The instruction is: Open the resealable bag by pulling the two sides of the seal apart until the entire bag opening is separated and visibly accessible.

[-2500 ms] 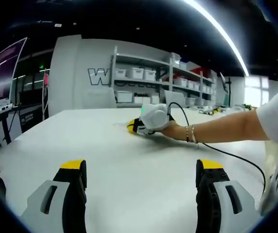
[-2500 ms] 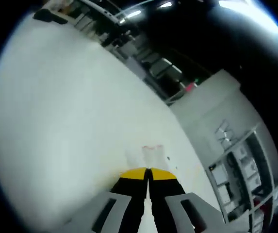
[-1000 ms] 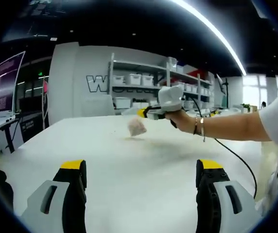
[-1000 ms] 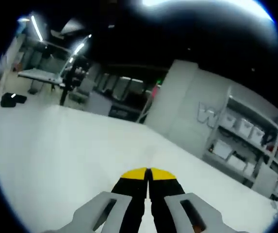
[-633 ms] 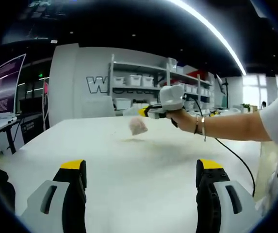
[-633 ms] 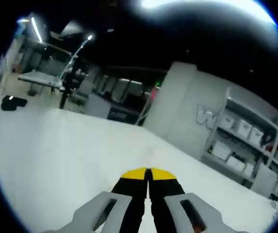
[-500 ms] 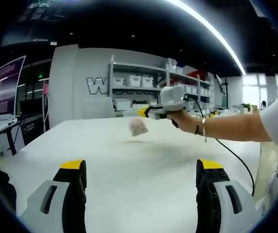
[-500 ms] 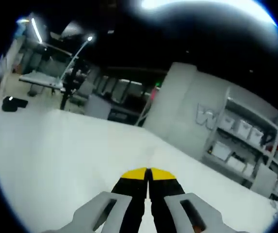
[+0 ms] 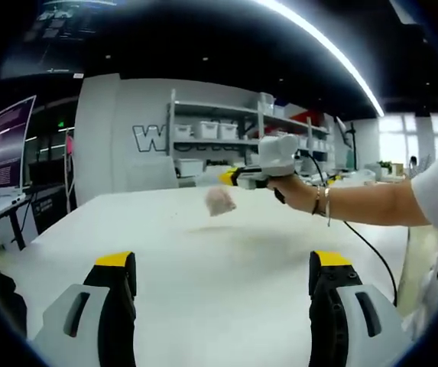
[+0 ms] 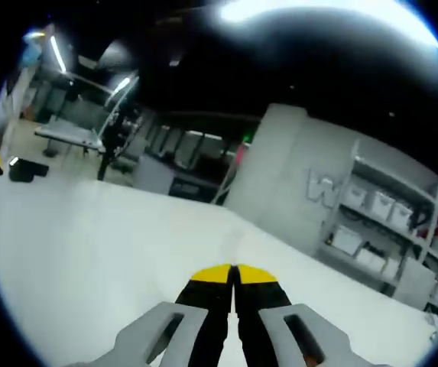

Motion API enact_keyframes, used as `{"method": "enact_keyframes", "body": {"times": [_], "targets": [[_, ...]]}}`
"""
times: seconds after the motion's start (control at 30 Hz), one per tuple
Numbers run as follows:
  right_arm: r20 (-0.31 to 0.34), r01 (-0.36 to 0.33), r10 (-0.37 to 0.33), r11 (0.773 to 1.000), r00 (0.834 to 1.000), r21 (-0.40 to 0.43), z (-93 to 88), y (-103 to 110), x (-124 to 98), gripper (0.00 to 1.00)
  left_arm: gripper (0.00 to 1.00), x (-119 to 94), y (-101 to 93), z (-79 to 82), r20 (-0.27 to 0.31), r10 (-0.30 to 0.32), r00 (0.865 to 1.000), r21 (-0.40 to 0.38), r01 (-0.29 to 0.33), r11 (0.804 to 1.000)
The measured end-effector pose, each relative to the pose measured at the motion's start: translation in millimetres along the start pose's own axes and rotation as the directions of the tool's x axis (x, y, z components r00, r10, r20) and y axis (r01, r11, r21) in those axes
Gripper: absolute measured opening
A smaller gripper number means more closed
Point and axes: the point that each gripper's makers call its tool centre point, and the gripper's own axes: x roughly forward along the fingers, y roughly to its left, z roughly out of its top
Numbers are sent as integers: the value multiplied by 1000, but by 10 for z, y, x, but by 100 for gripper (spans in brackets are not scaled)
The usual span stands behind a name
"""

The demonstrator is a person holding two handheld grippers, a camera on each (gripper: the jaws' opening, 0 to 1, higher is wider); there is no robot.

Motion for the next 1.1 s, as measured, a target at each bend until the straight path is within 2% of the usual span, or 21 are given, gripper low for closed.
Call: {"method": "enact_keyframes", "body": {"times": [0.83,1.1], "targets": [[30,21,-22,1000,999,15,-20,1,-552,0,93,-37,-204,45,4,-29,1000,23,29,999],[56,13,-15,1000,998,27,35,83,-701,0,92,-58,-213,48,1,-26,1000,27,26,999]]}}
